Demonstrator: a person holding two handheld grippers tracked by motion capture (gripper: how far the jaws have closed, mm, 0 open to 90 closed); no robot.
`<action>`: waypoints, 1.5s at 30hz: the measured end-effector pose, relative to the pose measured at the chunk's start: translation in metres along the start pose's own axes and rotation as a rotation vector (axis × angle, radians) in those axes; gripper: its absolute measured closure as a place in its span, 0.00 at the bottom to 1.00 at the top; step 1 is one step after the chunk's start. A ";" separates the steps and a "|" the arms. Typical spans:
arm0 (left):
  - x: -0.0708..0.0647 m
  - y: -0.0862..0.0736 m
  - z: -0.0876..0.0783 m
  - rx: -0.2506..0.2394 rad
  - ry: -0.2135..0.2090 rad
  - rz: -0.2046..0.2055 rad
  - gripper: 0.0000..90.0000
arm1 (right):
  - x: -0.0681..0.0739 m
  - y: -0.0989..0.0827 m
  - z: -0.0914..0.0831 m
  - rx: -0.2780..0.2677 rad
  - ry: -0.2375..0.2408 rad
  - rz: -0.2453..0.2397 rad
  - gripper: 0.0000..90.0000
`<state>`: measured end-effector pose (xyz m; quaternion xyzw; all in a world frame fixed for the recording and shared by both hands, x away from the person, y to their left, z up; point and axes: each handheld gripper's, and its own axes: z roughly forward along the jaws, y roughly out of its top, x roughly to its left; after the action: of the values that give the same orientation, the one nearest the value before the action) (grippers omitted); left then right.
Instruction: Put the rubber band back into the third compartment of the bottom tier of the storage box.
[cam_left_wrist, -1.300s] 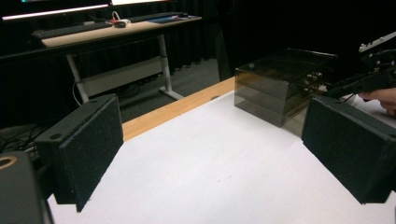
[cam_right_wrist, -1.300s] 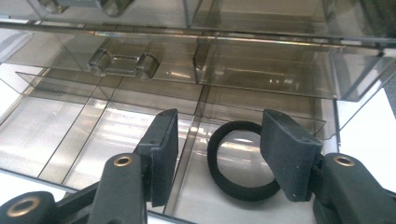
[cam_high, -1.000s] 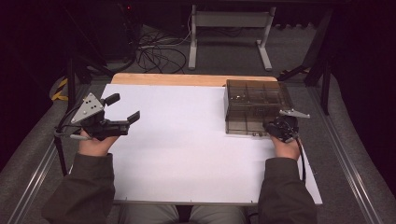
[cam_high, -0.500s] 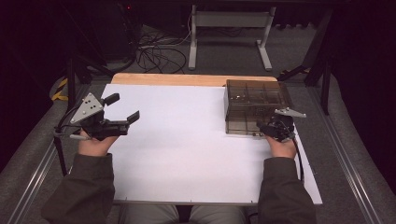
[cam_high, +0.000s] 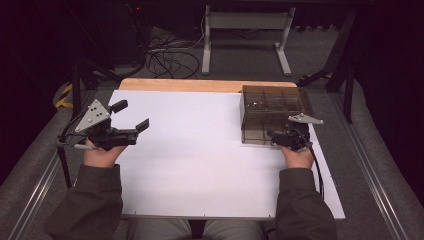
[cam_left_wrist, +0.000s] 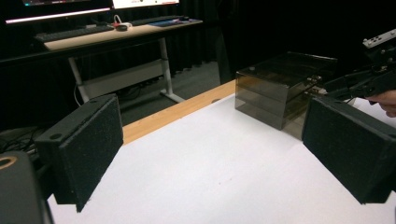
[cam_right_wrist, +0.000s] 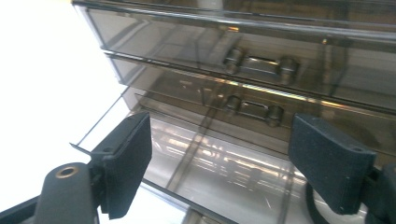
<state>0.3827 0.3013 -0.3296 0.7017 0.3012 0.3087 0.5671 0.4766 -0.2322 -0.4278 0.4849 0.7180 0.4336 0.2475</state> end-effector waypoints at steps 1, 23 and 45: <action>0.000 0.000 0.000 0.000 0.000 0.000 0.07 | 0.001 0.001 0.000 0.000 0.004 -0.001 0.23; 0.000 0.000 -0.001 -0.001 0.001 -0.001 0.07 | 0.021 0.019 -0.017 -0.102 0.133 -0.021 0.10; 0.000 0.001 -0.002 -0.004 0.000 -0.003 0.07 | 0.048 0.041 -0.038 -0.161 0.195 -0.074 0.03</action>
<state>0.3816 0.3023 -0.3285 0.7001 0.3017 0.3085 0.5689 0.4472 -0.1967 -0.3706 0.3920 0.7191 0.5254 0.2304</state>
